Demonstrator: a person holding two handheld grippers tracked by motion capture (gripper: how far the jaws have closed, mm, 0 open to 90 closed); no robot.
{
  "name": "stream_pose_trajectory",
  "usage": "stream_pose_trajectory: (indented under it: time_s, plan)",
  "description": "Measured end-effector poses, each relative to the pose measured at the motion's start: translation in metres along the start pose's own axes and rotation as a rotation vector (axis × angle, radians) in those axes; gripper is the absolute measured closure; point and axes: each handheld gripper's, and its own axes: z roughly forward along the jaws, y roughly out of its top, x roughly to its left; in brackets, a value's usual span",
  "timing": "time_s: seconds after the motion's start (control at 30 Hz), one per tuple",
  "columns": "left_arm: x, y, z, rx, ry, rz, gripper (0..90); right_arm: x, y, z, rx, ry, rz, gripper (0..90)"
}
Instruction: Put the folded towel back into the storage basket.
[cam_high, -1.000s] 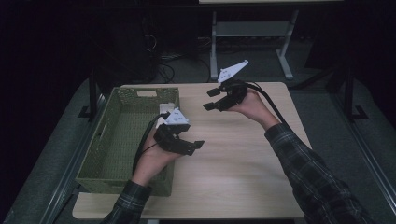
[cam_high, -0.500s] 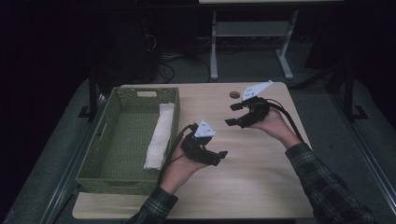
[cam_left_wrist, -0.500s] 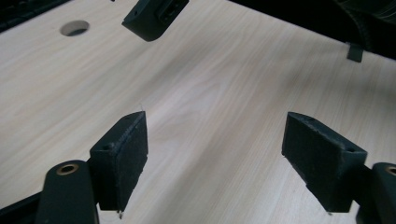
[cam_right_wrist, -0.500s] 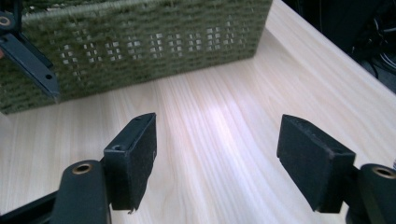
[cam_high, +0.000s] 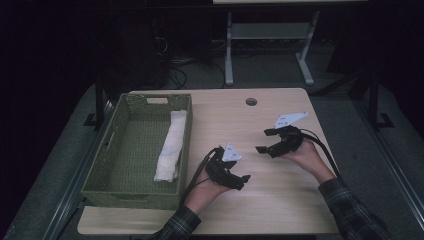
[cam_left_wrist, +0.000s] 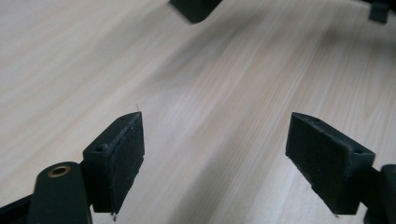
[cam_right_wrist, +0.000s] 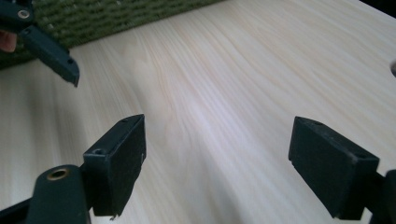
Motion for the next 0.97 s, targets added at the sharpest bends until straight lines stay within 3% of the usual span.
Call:
stream_pose_trajectory:
  time_s: [0.07, 0.17, 0.27, 0.33, 0.37, 0.43, 0.53, 0.63, 0.7, 0.97]
  plan:
    - [-0.001, -0.007, 0.005, -0.001, -0.01, -0.013, 18.5, 0.002, -0.011, -0.003, 0.012, -0.018, 0.019, 18.4]
    - [-0.001, -0.016, 0.013, 0.015, -0.006, 0.011, 17.9, 0.005, -0.028, -0.008, 0.022, -0.042, 0.037, 18.3]
    - [-0.001, -0.02, 0.018, 0.024, -0.009, 0.013, 17.1, 0.008, -0.05, -0.014, 0.042, -0.065, 0.087, 18.3]
    - [0.0, -0.022, 0.021, 0.024, -0.006, 0.013, 16.8, 0.009, -0.055, -0.014, 0.053, -0.071, 0.087, 18.4]
    - [0.0, -0.025, 0.023, 0.028, 0.0, 0.011, 16.6, 0.009, -0.071, -0.017, 0.087, -0.086, 0.107, 18.4]
    - [0.002, -0.029, 0.025, 0.026, -0.006, -0.005, 15.8, 0.008, -0.079, -0.019, 0.099, -0.102, 0.116, 18.5]
    - [0.004, -0.033, 0.027, 0.029, 0.007, 0.006, 15.3, 0.007, -0.09, -0.023, 0.106, -0.145, 0.113, 18.0]
    - [0.003, -0.034, 0.031, 0.057, 0.023, 0.03, 14.8, 0.007, -0.096, -0.022, 0.115, -0.16, 0.109, 16.0]
    - [0.004, -0.035, 0.033, 0.065, 0.032, 0.037, 14.8, 0.006, -0.098, -0.021, 0.093, -0.156, 0.105, 14.0]
    - [0.008, -0.04, 0.034, 0.035, 0.016, 0.021, 12.3, 0.005, -0.099, -0.019, 0.083, -0.161, 0.11, 9.9]
